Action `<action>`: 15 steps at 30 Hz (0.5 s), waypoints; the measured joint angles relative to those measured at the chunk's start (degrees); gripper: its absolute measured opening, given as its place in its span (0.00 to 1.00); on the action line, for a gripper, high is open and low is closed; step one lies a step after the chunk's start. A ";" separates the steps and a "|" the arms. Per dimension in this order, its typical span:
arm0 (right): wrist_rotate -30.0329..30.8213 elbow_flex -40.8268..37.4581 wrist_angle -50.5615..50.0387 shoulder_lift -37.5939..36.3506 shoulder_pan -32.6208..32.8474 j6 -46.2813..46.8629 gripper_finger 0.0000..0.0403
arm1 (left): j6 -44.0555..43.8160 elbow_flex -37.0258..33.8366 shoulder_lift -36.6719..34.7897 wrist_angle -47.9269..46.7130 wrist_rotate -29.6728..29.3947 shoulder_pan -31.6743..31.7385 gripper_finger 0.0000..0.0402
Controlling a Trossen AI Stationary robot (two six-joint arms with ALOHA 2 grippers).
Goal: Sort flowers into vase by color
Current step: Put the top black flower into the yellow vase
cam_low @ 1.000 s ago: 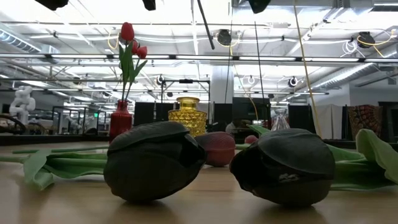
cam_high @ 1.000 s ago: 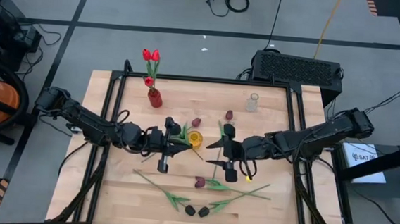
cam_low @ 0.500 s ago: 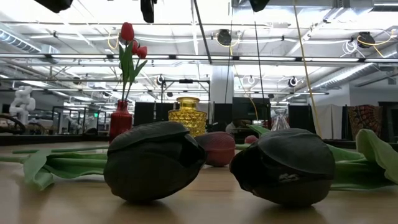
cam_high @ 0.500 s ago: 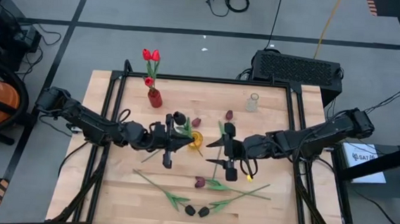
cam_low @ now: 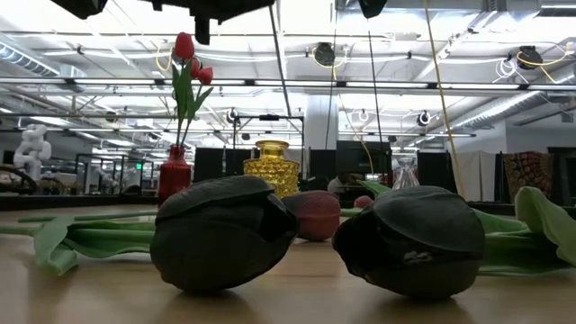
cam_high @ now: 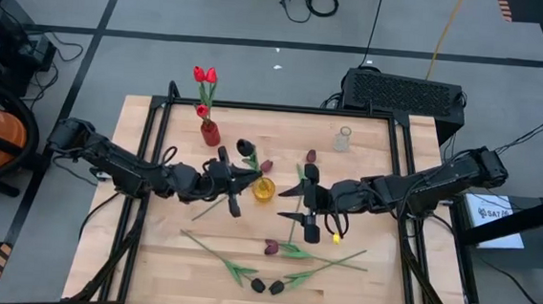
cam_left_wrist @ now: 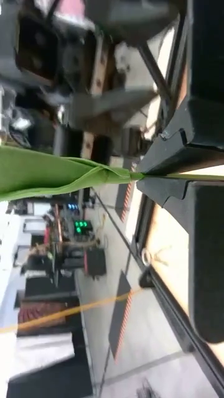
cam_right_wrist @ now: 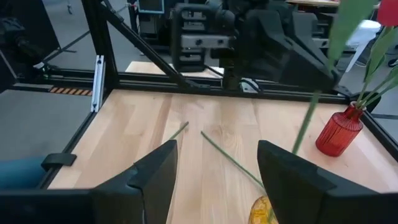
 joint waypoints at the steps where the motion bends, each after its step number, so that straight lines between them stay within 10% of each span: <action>1: -0.01 0.00 -0.27 0.00 0.00 -0.06 0.53 | -0.02 0.00 -0.02 -0.78 -0.16 0.16 0.03; 15: -0.11 0.00 -8.11 0.00 0.00 0.55 0.53 | -1.65 -2.12 -2.12 -3.81 -2.05 2.00 0.03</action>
